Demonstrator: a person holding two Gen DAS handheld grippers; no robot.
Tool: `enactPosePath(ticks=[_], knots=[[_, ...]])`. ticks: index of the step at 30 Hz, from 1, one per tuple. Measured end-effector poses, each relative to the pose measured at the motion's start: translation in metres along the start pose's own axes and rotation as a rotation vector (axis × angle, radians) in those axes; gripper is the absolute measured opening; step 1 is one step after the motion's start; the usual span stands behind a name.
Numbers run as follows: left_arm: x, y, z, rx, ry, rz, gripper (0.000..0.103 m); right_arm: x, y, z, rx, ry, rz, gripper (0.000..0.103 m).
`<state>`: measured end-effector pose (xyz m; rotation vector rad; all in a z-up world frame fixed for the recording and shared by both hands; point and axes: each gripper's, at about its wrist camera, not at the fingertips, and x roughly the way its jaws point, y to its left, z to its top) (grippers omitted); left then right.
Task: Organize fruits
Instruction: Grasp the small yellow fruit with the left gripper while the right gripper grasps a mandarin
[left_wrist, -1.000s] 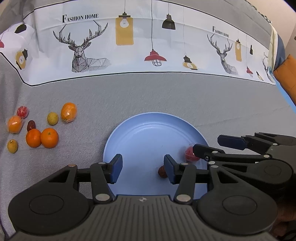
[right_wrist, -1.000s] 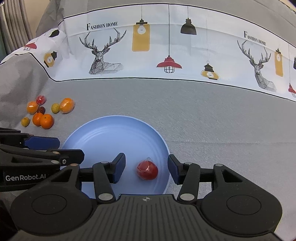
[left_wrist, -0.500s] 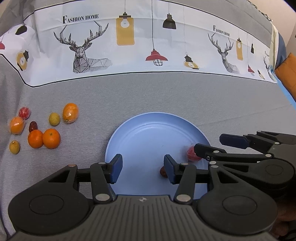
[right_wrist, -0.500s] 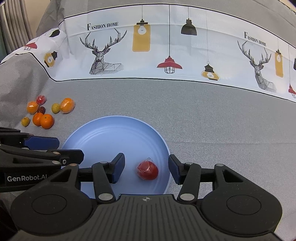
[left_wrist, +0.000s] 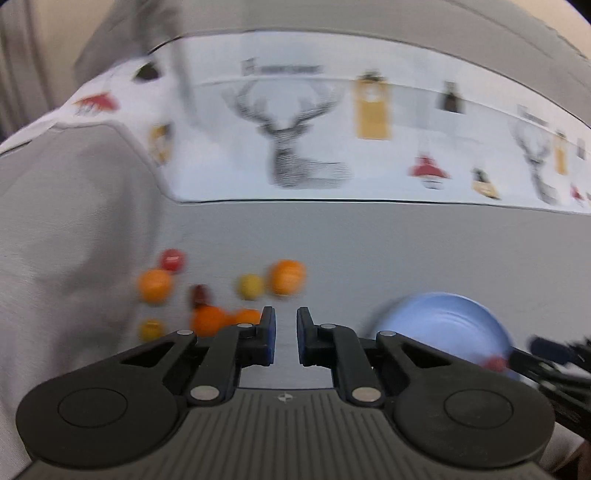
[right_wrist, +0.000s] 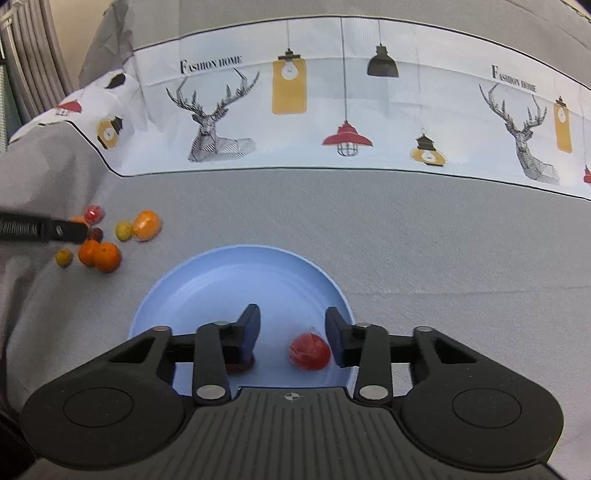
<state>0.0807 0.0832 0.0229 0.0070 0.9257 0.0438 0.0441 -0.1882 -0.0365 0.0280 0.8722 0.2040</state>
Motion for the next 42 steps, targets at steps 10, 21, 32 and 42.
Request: enactPosePath(ticks=[10,21,32,42], knots=[[0.054,0.087,0.009,-0.161,0.150,0.134,0.044,0.007,0.040,0.017,-0.056,-0.056,0.209,0.037],[0.083,0.091,0.007,-0.121,0.223,0.179,0.047,0.055,0.131,0.038,-0.223,-0.037,0.364,0.051],[0.111,0.086,0.008,-0.078,0.259,0.239,0.036,0.125,0.180,0.046,-0.329,0.017,0.341,0.054],[0.098,0.082,0.001,-0.104,0.243,0.226,0.027,0.137,0.185,0.043,-0.341,0.043,0.383,0.036]])
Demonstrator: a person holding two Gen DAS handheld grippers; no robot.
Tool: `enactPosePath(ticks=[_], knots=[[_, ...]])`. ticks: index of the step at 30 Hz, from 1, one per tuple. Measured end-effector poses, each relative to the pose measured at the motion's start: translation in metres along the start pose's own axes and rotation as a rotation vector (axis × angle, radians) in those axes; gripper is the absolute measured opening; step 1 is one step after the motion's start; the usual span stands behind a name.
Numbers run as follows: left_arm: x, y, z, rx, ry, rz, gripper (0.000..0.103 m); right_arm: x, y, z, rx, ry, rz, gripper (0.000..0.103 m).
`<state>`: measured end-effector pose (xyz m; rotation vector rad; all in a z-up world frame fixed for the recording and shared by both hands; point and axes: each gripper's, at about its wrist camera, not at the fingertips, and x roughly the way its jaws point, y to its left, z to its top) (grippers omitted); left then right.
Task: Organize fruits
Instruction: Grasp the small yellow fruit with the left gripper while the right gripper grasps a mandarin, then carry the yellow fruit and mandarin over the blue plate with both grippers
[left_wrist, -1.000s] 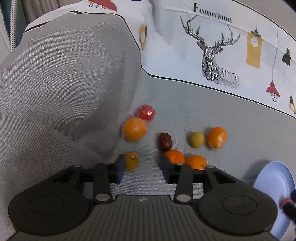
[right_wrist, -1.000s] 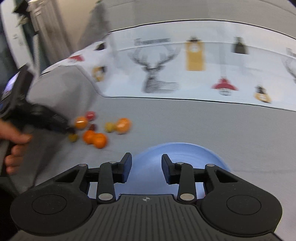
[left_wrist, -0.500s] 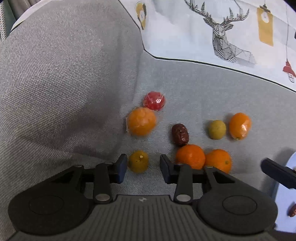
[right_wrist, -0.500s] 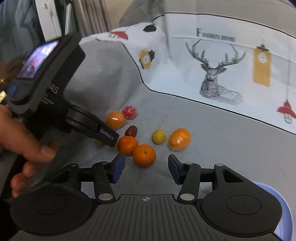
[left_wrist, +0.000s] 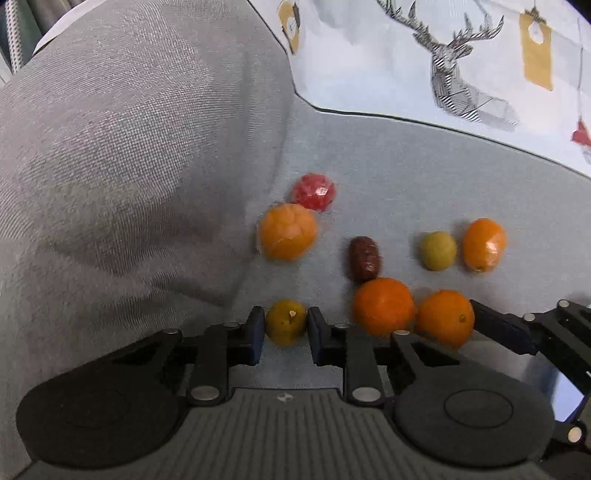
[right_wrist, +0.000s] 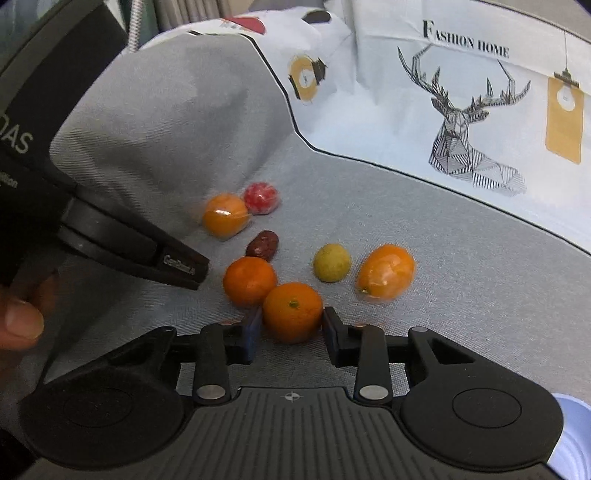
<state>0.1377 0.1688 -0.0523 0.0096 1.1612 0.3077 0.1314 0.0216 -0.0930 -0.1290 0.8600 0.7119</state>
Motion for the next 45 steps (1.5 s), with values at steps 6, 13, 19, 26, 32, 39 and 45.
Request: enactPosePath(ticks=[6,13,19,26,32,39,45], knots=[[-0.024,-0.008,-0.016,-0.032,-0.010,-0.117,0.027,-0.039,-0.001,-0.005,0.010,-0.017,0.005,0.036],[-0.055,-0.015,-0.043,-0.093,-0.015,-0.255,0.027,-0.100,0.005,-0.031,0.059,0.006,-0.013,0.036],[-0.072,-0.030,-0.063,-0.077,-0.010,-0.337,0.027,-0.148,0.022,-0.060,0.067,0.017,-0.045,0.036],[-0.043,-0.043,-0.067,-0.010,0.130,-0.327,0.027,-0.134,0.030,-0.101,0.071,0.120,-0.052,0.036],[-0.032,-0.051,-0.067,0.035,0.164,-0.304,0.027,-0.110,0.023,-0.113,0.064,0.195,-0.031,0.037],[-0.031,-0.059,-0.068,0.088,0.156,-0.287,0.027,-0.107,0.032,-0.110,0.043,0.194,-0.033,0.037],[-0.040,-0.056,-0.065,0.058,0.103,-0.298,0.027,-0.118,0.035,-0.106,0.022,0.173,-0.025,0.036]])
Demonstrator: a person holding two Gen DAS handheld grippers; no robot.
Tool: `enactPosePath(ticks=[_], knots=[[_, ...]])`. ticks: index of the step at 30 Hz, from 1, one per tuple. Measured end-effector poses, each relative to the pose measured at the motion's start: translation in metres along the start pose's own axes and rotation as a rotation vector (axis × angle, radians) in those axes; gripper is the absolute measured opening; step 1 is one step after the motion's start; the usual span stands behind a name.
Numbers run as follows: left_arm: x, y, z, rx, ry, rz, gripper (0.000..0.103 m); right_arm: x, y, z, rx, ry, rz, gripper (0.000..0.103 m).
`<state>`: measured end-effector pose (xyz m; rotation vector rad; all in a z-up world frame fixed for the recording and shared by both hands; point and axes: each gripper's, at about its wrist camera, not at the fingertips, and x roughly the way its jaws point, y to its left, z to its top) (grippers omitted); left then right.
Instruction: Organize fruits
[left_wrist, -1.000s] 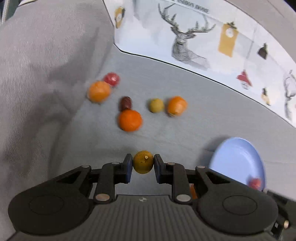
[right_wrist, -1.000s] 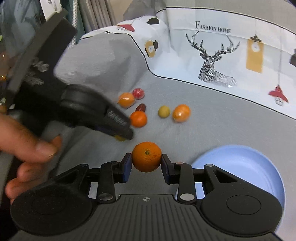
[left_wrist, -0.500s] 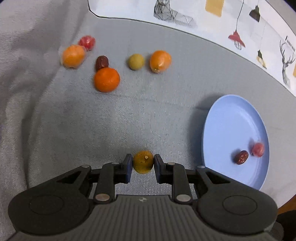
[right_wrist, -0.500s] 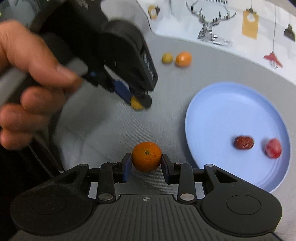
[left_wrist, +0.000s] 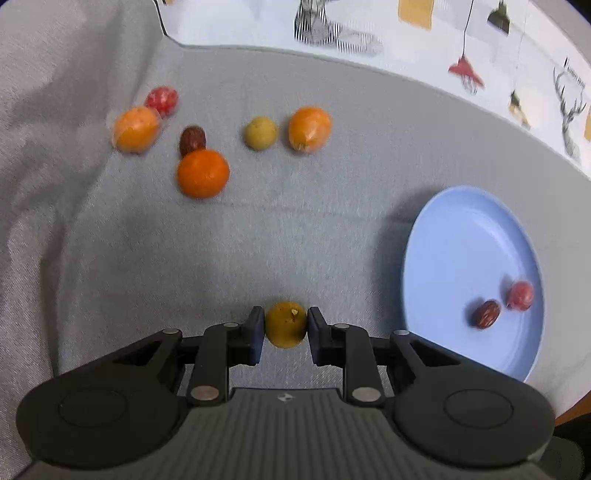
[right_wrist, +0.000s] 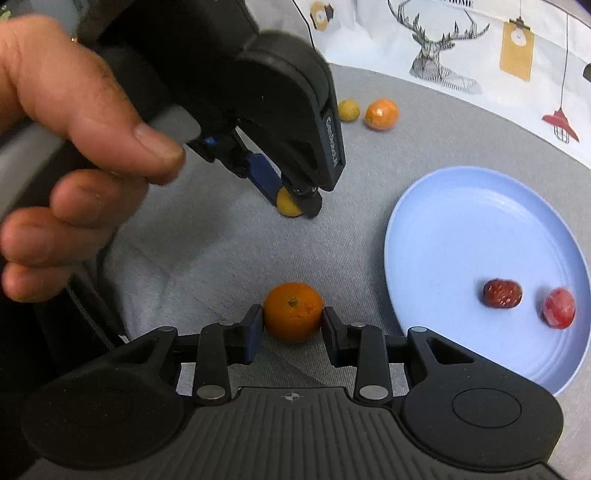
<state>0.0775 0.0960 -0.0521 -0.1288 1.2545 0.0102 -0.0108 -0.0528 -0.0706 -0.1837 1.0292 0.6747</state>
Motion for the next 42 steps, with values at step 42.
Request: enactPosePath(ticks=[42], knots=[[-0.036,-0.108,-0.035,0.278,-0.352,-0.126,0.027,-0.082,-0.133,-0.009,0.351,-0.288,-0.314,0.035]])
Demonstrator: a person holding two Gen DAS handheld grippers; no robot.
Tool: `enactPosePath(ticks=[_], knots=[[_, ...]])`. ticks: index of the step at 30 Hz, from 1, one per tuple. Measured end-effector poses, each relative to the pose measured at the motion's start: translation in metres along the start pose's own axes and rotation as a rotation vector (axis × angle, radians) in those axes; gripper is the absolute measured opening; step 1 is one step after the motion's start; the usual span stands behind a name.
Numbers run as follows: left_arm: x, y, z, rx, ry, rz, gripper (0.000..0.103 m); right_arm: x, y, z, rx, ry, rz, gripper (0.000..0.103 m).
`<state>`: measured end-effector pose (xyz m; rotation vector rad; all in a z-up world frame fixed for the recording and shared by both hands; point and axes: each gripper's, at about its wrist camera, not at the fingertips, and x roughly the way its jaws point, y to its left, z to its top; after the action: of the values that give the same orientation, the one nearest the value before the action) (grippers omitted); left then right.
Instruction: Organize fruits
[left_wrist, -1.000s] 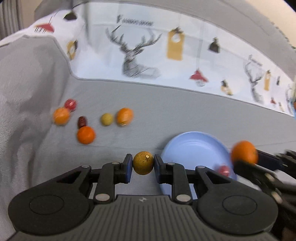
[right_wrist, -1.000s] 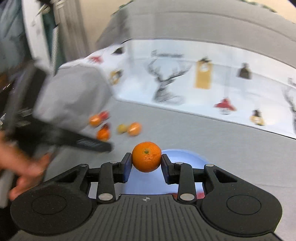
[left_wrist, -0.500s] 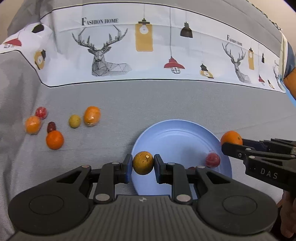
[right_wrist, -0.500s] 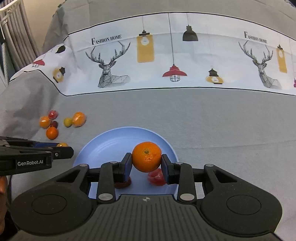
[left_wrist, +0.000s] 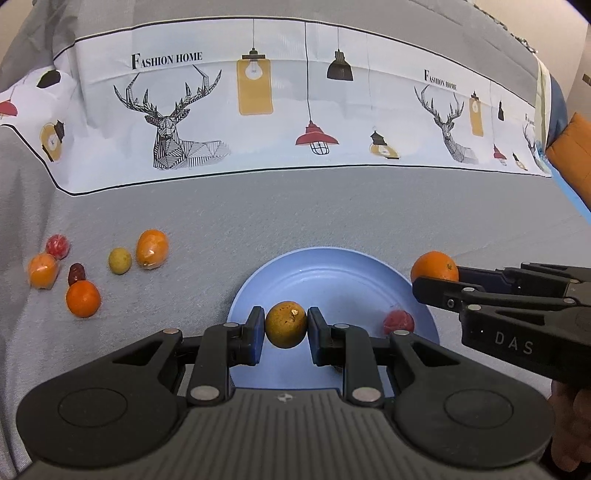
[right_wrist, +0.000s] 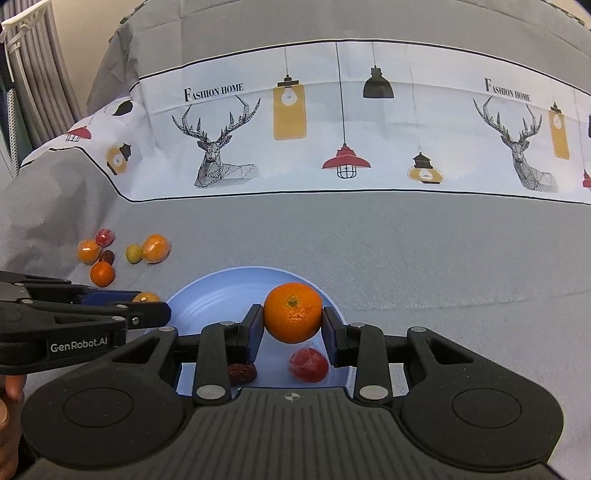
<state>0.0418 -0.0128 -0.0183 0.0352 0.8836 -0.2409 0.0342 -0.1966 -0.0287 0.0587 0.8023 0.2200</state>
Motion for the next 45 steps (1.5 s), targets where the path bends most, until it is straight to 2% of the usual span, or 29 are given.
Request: enactPosePath(ticks=[17,45], knots=[[0.002,-0.012,-0.003,0.063,-0.009,0.006,0.027,0.004,0.010,0.000,-0.038,-0.002,-0.005,0.035],[0.004,-0.013,-0.003,0.078,-0.009,0.010,0.027,0.007,0.015,-0.003,-0.062,0.003,-0.023,0.035]])
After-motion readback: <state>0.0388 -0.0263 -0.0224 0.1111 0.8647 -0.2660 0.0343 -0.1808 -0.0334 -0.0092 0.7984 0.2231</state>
